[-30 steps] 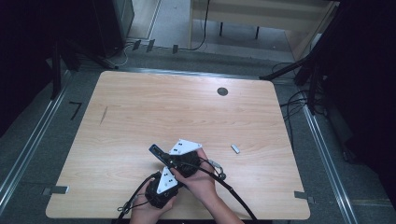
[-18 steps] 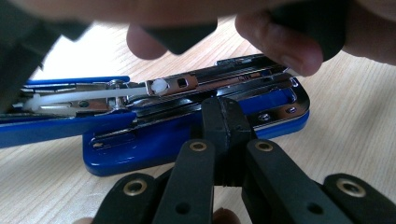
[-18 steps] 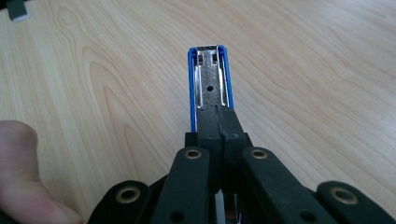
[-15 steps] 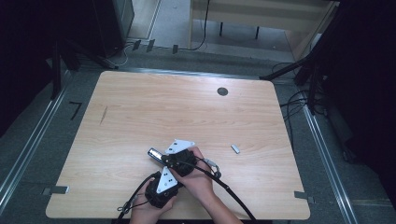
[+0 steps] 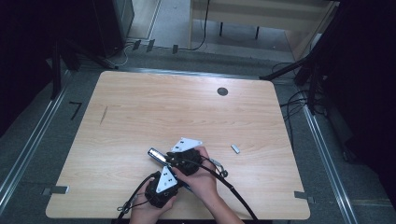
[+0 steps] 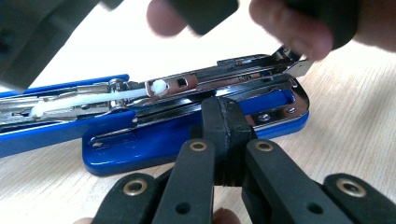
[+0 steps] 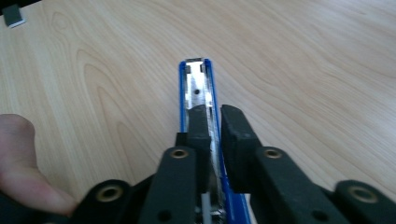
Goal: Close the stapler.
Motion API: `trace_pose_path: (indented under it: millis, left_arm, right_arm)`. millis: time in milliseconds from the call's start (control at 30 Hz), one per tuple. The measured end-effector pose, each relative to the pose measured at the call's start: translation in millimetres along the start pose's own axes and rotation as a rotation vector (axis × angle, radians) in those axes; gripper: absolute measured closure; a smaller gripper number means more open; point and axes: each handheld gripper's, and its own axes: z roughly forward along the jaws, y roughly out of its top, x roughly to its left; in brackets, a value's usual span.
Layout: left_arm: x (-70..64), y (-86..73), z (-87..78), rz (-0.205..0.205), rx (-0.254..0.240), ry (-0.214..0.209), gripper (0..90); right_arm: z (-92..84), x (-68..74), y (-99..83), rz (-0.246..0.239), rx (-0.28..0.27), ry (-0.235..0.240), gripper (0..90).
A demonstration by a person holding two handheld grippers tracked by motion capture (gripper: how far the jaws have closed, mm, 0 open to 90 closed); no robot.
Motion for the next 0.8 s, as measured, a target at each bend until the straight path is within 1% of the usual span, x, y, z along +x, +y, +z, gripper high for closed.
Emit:
trace_pose_path:
  millis: [100, 233, 333, 400, 667, 800]
  left_arm:
    - [0.0, 0.0, 0.0, -0.001, 0.0, -0.001, 90.0]
    - [-0.1, -0.1, 0.1, -0.001, -0.001, -0.002, 90.0]
    - [0.0, 0.0, 0.0, 0.001, 0.0, -0.003, 90.0]
    - [-0.1, -0.1, 0.1, 0.001, -0.001, -0.002, 90.0]
    - [0.1, 0.0, 0.0, -0.001, 0.001, -0.002, 90.0]
    - [0.2, 0.0, 0.1, -0.001, 0.0, -0.003, 90.0]
  right_arm:
    - [-8.7, -4.9, -2.4, 0.012, -0.021, 0.006, 81.7]
    - [-20.6, -10.5, -5.5, 0.021, -0.038, -0.005, 79.6]
    - [-28.3, -14.0, -8.8, 0.008, -0.046, -0.011, 77.0]
    - [-33.2, -16.3, -11.2, -0.005, -0.047, -0.029, 75.9]
    - [-52.5, -28.0, -22.3, -0.004, -0.054, -0.079, 73.0]
    - [-62.2, -35.7, -27.8, 0.014, -0.059, -0.1, 71.1]
